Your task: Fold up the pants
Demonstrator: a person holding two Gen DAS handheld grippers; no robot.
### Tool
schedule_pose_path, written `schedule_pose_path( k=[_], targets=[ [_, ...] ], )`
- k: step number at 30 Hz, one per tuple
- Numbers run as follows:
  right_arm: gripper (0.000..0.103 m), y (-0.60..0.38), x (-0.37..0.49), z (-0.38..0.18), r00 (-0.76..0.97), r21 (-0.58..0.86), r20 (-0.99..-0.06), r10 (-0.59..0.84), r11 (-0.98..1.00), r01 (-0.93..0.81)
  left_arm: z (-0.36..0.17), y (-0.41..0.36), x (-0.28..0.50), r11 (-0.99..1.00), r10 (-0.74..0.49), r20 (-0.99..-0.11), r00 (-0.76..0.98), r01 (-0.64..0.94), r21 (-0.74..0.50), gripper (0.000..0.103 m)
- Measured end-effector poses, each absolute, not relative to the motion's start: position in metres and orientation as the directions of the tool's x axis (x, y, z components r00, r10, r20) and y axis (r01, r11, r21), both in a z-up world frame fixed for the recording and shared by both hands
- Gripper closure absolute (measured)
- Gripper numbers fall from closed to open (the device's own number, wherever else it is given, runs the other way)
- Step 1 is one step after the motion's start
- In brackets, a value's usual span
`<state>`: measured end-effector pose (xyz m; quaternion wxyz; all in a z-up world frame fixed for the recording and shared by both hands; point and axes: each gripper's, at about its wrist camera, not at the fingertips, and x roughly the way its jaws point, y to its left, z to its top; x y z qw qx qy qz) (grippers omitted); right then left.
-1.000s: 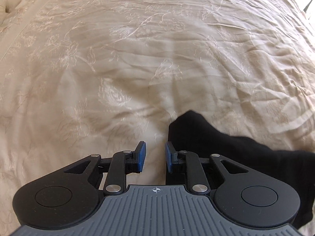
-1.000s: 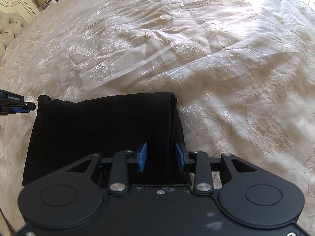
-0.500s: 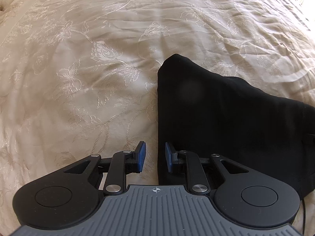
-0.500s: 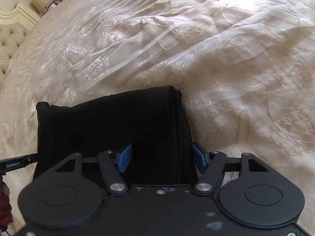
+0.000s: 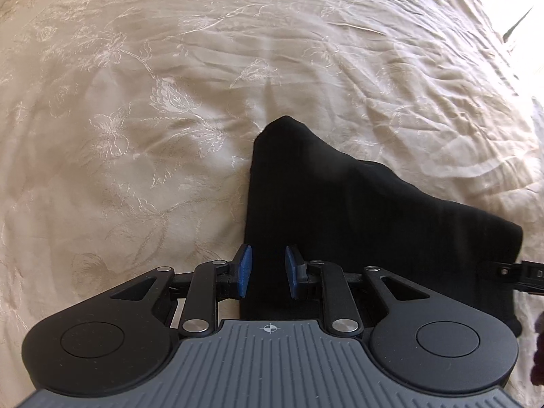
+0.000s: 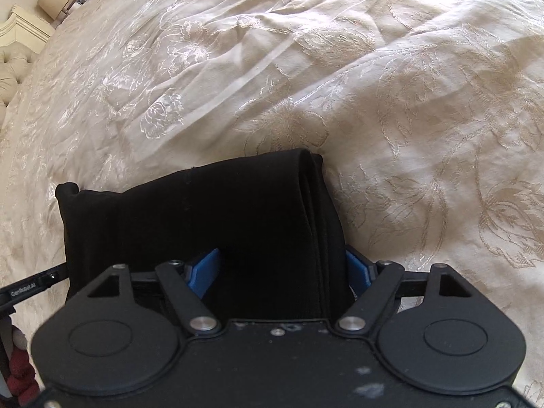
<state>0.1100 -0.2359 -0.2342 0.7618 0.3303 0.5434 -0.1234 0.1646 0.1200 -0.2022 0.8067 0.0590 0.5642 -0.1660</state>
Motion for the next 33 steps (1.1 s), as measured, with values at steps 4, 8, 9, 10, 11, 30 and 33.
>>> schedule_pose_path(
  k=[4, 8, 9, 10, 11, 30, 33],
  targets=[
    [0.021, -0.236, 0.105, -0.234, 0.388, 0.376, -0.903, 0.186, 0.778, 0.503, -0.213, 0.108, 0.156, 0.91, -0.181, -0.945, 0.272, 0.411, -0.056, 0.057],
    [0.026, -0.232, 0.103, -0.232, 0.389, 0.351, -0.906, 0.169, 0.812, 0.466, -0.227, 0.095, 0.156, 0.894, -0.132, -0.952, 0.276, 0.449, 0.007, 0.037],
    [0.026, -0.231, 0.103, -0.232, 0.39, 0.346, -0.906, 0.164, 0.818, 0.46, -0.229, 0.094, 0.158, 0.9, -0.126, -0.952, 0.279, 0.436, 0.009, 0.03],
    [0.027, -0.23, 0.102, -0.232, 0.393, 0.34, -0.906, 0.158, 0.824, 0.453, -0.231, 0.094, 0.162, 0.908, -0.124, -0.953, 0.276, 0.419, 0.003, 0.027],
    [0.028, -0.228, 0.101, -0.232, 0.396, 0.337, -0.905, 0.154, 0.827, 0.449, -0.233, 0.095, 0.166, 0.916, -0.127, -0.954, 0.27, 0.402, -0.008, 0.02],
    [0.079, -0.222, 0.077, -0.191, 0.489, 0.354, -0.862, 0.136, 0.851, 0.388, -0.205, 0.1, 0.149, 0.949, -0.181, -0.922, 0.342, 0.308, -0.072, 0.088],
    [0.08, -0.209, 0.076, -0.172, 0.508, 0.318, -0.855, 0.105, 0.88, 0.353, -0.187, 0.107, 0.151, 0.951, -0.224, -0.902, 0.368, 0.284, -0.12, 0.09]
  ],
)
